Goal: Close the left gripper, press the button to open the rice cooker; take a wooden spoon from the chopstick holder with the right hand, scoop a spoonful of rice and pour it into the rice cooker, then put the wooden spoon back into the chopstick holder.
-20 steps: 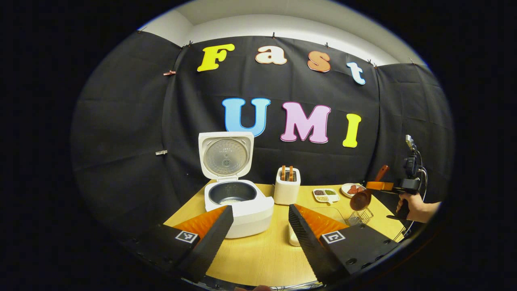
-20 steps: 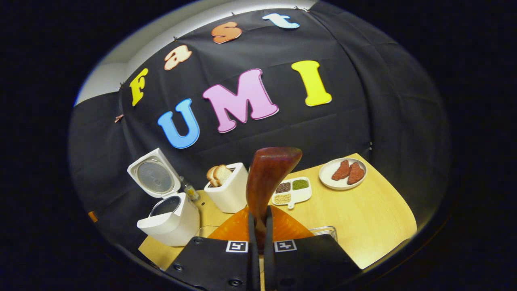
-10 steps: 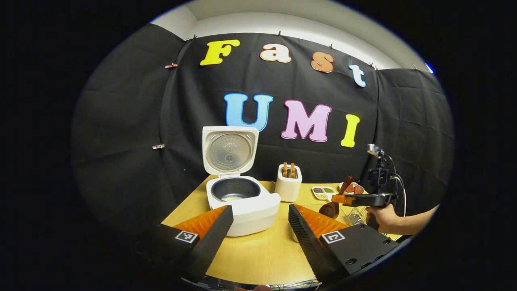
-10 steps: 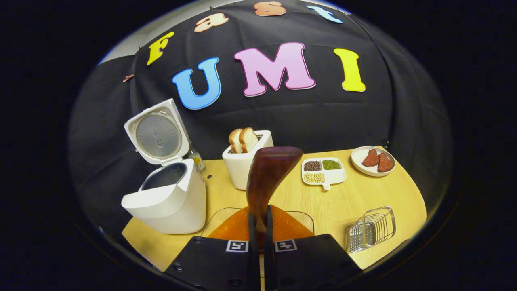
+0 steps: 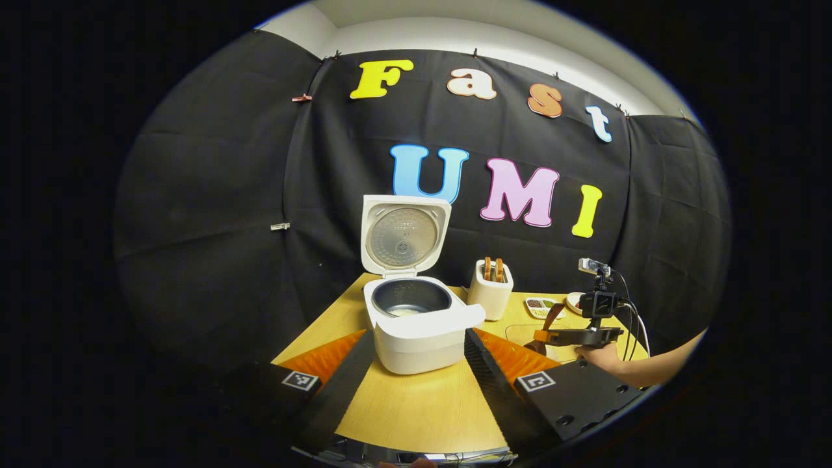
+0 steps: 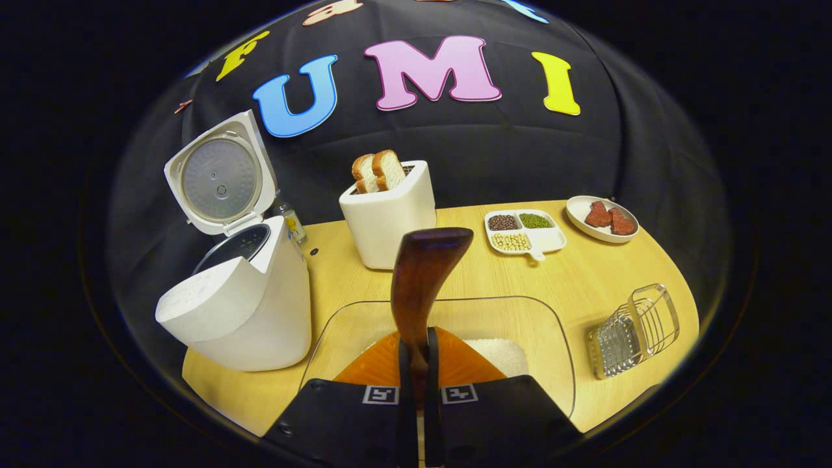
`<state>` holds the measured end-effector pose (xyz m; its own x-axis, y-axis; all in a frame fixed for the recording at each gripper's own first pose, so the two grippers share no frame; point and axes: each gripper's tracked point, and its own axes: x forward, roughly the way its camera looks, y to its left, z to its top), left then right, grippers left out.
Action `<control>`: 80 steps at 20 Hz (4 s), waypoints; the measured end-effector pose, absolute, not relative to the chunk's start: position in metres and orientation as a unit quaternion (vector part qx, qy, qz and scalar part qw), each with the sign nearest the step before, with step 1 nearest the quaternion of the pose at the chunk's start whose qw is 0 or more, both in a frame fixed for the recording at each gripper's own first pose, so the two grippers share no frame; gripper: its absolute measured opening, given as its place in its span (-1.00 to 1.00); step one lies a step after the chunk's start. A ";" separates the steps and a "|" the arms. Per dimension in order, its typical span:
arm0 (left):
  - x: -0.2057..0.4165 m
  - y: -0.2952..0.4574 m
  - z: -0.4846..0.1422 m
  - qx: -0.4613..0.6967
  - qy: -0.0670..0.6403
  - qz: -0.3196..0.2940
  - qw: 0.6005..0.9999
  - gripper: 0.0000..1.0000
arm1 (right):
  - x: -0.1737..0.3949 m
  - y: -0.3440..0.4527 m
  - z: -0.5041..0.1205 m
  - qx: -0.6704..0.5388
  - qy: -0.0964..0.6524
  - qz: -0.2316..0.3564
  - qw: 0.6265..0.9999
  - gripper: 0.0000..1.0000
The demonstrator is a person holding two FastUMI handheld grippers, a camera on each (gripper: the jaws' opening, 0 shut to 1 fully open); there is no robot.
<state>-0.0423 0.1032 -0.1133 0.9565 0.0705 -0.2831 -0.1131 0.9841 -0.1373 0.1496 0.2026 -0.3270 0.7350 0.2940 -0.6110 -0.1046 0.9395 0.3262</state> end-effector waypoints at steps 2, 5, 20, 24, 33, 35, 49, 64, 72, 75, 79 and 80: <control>-0.042 0.104 -0.118 -0.085 0.143 0.044 0.985 0.91 | 0.145 0.205 -0.329 0.173 0.366 0.094 0.909 -0.82; -0.039 0.104 -0.119 -0.093 0.139 0.039 0.985 0.91 | 0.142 0.205 -0.332 0.272 0.393 0.059 0.876 -0.82; -0.039 0.097 -0.116 -0.113 0.127 0.035 0.985 0.91 | 0.139 0.153 -0.321 0.506 0.349 -0.004 0.789 -0.82; -0.042 0.091 -0.114 -0.108 0.125 0.030 0.986 0.91 | 0.142 0.127 -0.305 0.542 0.317 0.007 0.778 -0.82; -0.041 0.074 -0.112 -0.117 0.117 0.020 0.986 0.91 | 0.150 0.107 -0.249 0.643 0.276 0.023 0.714 -0.83; -0.041 0.071 -0.113 -0.119 0.115 0.018 0.986 0.91 | 0.157 0.109 -0.228 0.665 0.267 0.027 0.697 -0.82; -0.032 0.077 -0.137 -0.120 0.125 0.026 0.985 0.91 | 0.215 0.227 -0.056 0.707 0.228 0.089 0.663 -0.83; -0.040 0.135 -0.173 -0.129 0.141 0.082 0.978 0.91 | 0.271 0.369 -0.048 0.479 0.207 0.129 0.843 -0.83; -0.050 0.157 -0.186 -0.136 0.157 0.104 0.973 0.91 | 0.277 0.419 -0.062 0.329 0.198 0.180 0.906 -0.83; -0.053 0.162 -0.185 -0.137 0.155 0.110 0.972 0.91 | 0.273 0.436 -0.068 0.276 0.192 0.203 0.920 -0.83; -0.060 0.160 -0.188 -0.138 0.160 0.112 0.971 0.91 | 0.264 0.447 -0.067 0.204 0.167 0.233 0.936 -0.84; -0.062 0.159 -0.189 -0.139 0.161 0.112 0.971 0.91 | 0.263 0.450 -0.066 0.187 0.159 0.242 0.939 -0.84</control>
<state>-0.0622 0.1590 -0.1891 0.9228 0.1727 -0.3444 -0.2626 0.9361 -0.2340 0.2627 0.4499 -0.0659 0.8328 0.5131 -0.2080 -0.3946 0.8136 0.4271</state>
